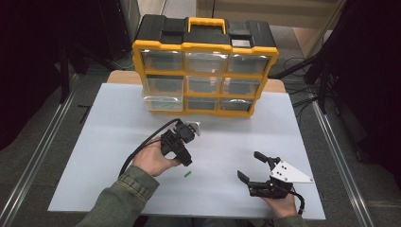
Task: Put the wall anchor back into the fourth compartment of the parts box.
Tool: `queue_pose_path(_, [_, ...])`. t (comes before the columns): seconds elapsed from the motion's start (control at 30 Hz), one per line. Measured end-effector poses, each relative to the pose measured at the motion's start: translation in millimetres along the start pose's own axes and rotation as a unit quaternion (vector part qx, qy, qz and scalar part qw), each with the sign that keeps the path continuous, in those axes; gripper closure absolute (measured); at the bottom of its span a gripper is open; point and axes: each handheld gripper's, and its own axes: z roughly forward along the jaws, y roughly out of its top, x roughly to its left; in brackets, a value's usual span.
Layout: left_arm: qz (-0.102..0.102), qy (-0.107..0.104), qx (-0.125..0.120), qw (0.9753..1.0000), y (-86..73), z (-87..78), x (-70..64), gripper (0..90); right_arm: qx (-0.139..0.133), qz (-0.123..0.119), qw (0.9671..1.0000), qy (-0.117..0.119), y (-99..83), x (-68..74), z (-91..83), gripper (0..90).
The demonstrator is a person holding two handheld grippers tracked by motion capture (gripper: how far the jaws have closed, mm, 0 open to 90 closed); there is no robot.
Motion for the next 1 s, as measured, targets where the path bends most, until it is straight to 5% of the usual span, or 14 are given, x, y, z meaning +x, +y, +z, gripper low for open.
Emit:
queue_pose_path(0.23, [0.026, 0.0, 0.04, 0.9989, 1.5, 36.6, -17.2, 35.5, -0.001, 0.005, 1.0, -0.001, 0.1, -0.5, -0.9, 13.9])
queue_pose_path(0.43, [0.029, 0.006, 0.045, 0.9985, 1.9, 50.1, -22.6, 37.0, -0.001, 0.007, 1.0, 0.0, 0.3, -0.4, -1.4, 13.9])
queue_pose_path(0.7, [0.028, -0.006, 0.037, 0.9989, -2.5, 55.5, -24.4, 56.0, -0.001, 0.006, 1.0, 0.0, 0.2, -0.4, -1.1, 13.9])
queue_pose_path(0.83, [0.021, -0.023, 0.021, 0.9993, -3.6, 54.2, -21.3, 79.5, -0.001, 0.003, 1.0, 0.0, 0.2, -0.5, -0.7, 14.0])
queue_pose_path(1.0, [0.022, -0.027, 0.029, 0.999, -3.4, 54.7, -20.8, 83.7, -0.001, 0.007, 1.0, -0.001, 0.4, -0.7, -1.5, 13.9])
